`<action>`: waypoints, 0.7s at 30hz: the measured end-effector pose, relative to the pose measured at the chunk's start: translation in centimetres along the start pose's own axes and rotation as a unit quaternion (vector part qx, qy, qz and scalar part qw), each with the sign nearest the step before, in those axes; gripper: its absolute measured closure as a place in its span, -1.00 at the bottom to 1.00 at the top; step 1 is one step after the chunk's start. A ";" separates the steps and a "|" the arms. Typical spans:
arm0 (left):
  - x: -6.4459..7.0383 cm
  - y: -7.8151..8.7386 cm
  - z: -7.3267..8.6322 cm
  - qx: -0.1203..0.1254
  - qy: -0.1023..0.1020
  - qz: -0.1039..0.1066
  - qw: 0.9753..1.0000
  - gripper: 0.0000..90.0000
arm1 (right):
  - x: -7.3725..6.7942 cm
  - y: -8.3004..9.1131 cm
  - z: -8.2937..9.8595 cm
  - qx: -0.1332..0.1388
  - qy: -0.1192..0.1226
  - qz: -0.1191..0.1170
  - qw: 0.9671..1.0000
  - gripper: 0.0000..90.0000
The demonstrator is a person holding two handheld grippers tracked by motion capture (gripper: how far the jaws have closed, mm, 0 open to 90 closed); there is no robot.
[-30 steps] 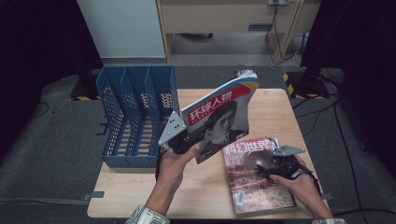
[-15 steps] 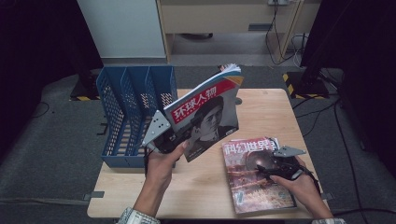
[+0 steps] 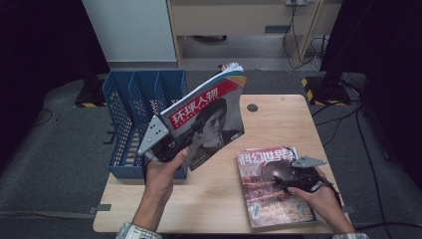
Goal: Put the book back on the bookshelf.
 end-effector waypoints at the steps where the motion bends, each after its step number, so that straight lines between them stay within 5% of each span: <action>1: -0.1 0.2 0.0 -0.001 -0.001 -0.001 1.000 0.93 | 0.0 0.0 0.0 0.001 0.000 0.001 1.000 -0.70; 21: -3.3 3.4 -0.6 0.003 -0.001 -0.036 0.999 0.93 | 0.0 0.0 0.0 0.002 -0.002 0.001 1.000 -0.70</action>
Point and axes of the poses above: each handheld gripper's, and its own axes: y roughly backward along the jaws, z roughly out of its underside, x roughly to its right, the point moved 9 cm from there along -y, roughly forward along the jaws, and after that the axes turned 5 degrees about y, right-handed, at the moved point
